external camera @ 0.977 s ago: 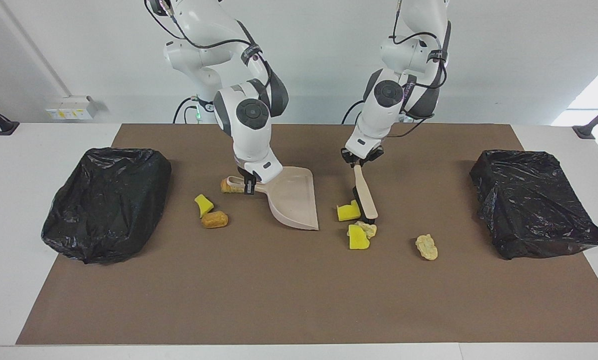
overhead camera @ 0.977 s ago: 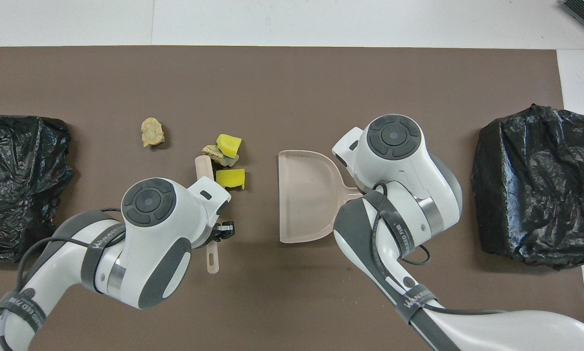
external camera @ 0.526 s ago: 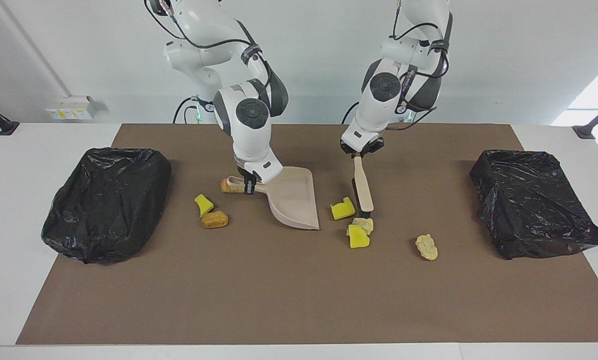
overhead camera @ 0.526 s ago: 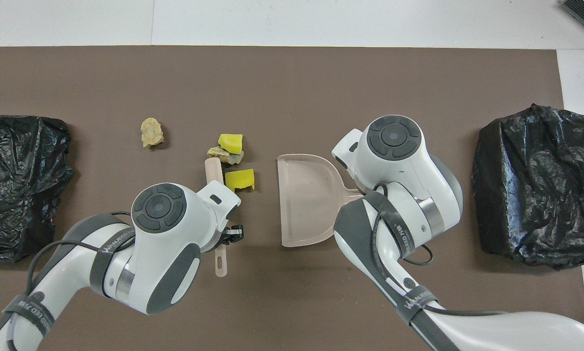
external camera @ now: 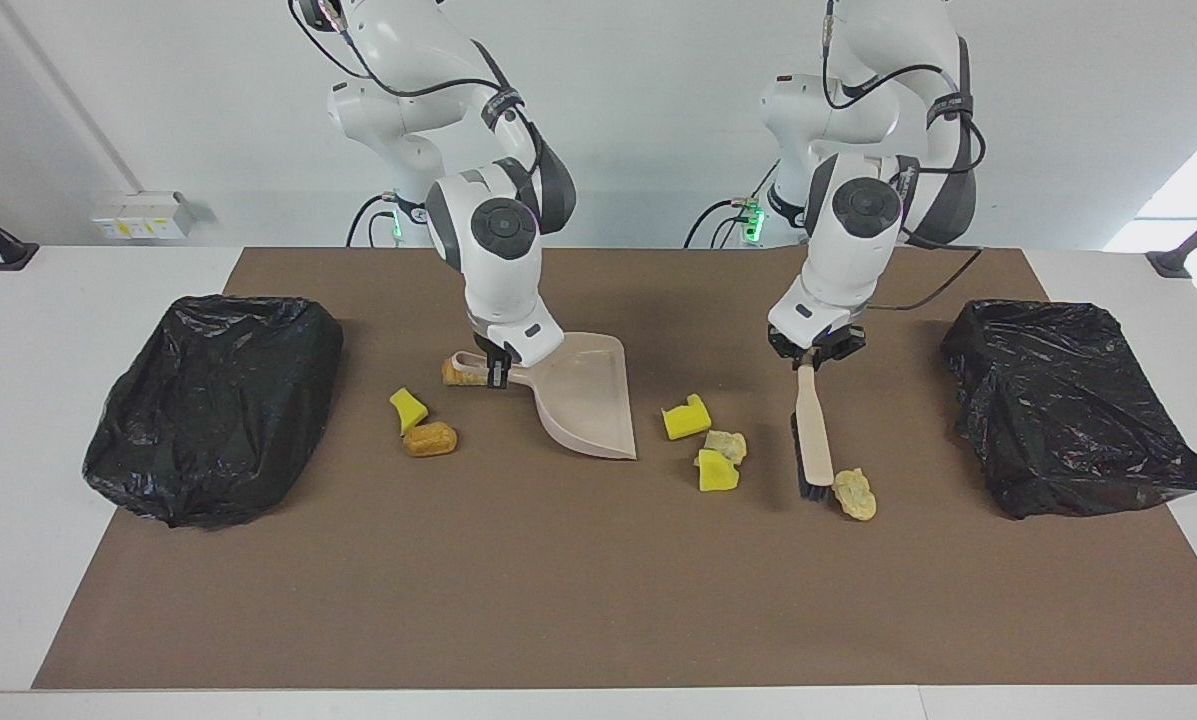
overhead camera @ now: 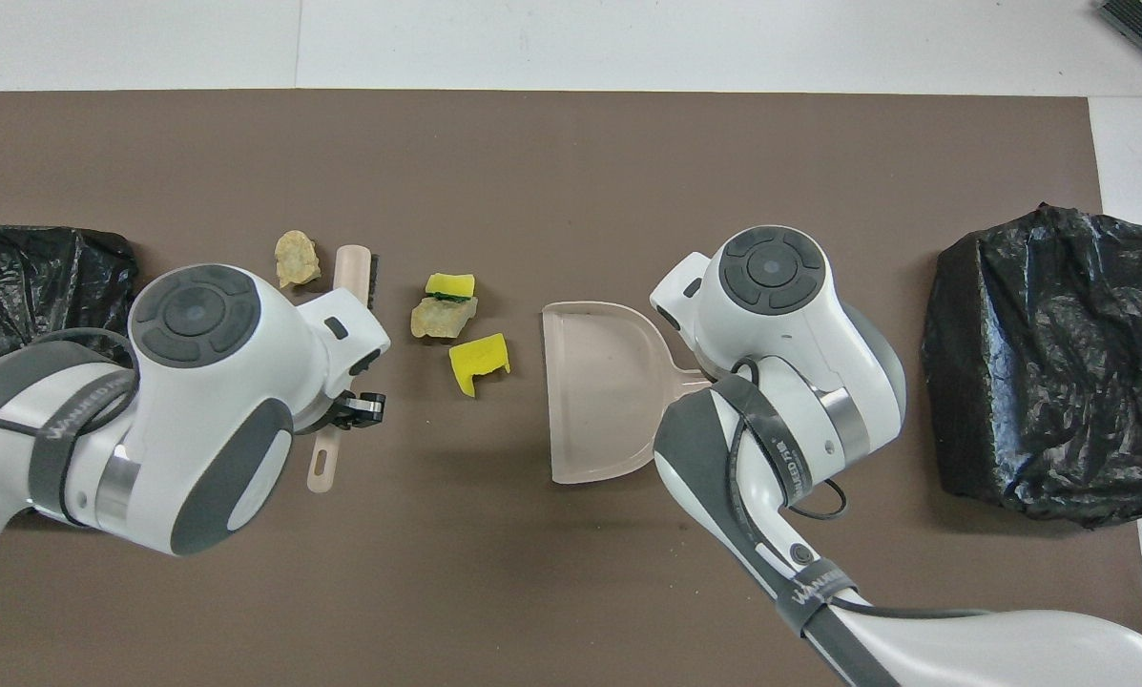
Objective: Sweep and dump trash in bin
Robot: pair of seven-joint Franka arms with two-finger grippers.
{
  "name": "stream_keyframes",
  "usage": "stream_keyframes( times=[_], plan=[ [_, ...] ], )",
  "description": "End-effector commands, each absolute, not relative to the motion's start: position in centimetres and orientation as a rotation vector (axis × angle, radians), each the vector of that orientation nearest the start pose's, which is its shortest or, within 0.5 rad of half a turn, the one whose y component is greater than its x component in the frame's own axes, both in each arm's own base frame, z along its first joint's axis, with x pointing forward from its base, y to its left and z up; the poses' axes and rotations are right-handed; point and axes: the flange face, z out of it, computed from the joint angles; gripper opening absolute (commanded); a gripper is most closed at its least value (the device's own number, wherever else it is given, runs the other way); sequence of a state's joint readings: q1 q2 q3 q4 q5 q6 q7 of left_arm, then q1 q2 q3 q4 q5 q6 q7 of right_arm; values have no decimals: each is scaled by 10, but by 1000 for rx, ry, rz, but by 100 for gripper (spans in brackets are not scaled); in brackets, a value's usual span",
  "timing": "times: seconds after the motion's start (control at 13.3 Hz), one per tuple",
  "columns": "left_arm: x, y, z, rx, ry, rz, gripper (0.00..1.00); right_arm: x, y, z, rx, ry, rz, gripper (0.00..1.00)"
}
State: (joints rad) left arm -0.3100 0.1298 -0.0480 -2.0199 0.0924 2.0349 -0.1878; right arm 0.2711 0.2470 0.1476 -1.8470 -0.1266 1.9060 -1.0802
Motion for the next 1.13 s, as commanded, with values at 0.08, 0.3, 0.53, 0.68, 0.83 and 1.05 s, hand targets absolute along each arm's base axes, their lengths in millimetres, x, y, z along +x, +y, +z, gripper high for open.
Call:
stream_keyframes(
  times=[0.08, 0.3, 0.53, 0.68, 0.83, 1.05],
  plan=[
    [519, -233, 368, -3000, 468, 124, 0, 543, 226, 385, -2294, -2201, 389, 0],
    [490, -272, 366, -3069, 494, 148, 0, 543, 227, 385, -2312, -2185, 388, 0],
    [436, -320, 371, -3095, 391, 193, 0, 542, 229, 383, -2329, -2172, 374, 0],
    [412, -354, 377, -3124, 343, 224, 0, 542, 232, 383, -2351, -2155, 350, 0],
    [395, -376, 385, -3179, 329, 312, 0, 543, 233, 378, -2352, -2156, 331, 0],
    [402, -364, 412, -3229, 298, 300, 0, 544, 236, 370, -2348, -2163, 261, 0]
  ],
)
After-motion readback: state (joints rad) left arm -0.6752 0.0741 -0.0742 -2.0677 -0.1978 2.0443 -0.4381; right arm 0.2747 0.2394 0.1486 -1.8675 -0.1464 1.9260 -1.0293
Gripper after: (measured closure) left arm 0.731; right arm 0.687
